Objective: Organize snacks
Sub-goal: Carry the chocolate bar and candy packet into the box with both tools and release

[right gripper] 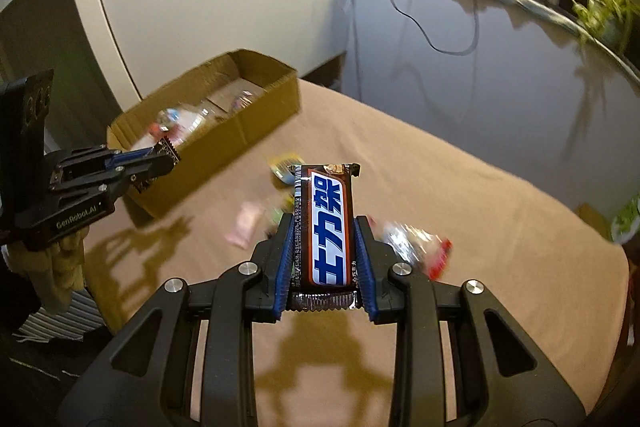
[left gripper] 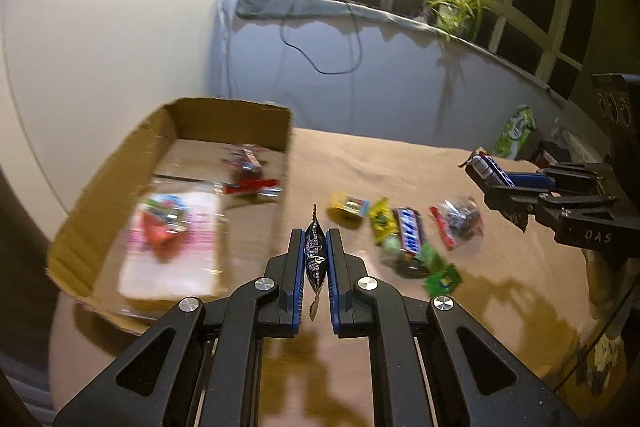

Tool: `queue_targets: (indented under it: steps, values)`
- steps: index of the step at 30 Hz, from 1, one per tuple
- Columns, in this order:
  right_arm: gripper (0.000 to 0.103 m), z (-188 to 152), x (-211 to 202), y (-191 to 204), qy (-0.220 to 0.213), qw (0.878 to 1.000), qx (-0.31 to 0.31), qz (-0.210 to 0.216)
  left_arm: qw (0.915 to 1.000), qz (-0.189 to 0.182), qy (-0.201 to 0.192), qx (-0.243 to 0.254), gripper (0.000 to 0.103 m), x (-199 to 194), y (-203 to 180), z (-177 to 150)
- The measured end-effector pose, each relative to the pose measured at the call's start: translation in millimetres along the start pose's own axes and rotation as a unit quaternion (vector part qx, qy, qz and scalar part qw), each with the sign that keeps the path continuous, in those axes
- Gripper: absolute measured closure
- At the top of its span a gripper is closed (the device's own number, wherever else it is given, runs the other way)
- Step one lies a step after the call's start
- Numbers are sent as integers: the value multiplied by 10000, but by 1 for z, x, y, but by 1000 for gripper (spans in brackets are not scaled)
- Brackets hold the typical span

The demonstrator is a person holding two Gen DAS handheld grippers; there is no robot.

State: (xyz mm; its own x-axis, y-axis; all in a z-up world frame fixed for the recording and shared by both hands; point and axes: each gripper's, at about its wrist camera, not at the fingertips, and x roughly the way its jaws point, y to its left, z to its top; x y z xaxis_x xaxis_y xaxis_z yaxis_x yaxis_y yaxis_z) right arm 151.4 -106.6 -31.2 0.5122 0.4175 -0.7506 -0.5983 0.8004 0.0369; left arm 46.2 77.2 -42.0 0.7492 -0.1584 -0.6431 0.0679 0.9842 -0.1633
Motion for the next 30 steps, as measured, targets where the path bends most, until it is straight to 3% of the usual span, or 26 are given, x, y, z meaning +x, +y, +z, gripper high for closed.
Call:
queue_targets:
  steps: [17, 30]
  values:
    - [73, 86, 79, 81, 71, 9962, -601, 620, 9979, 568, -172, -251, 94, -12, 71, 13]
    - [73, 104, 119, 109, 311, 9937, -728, 798, 9971, 709, -160, -220, 94, -7, 86, 16]
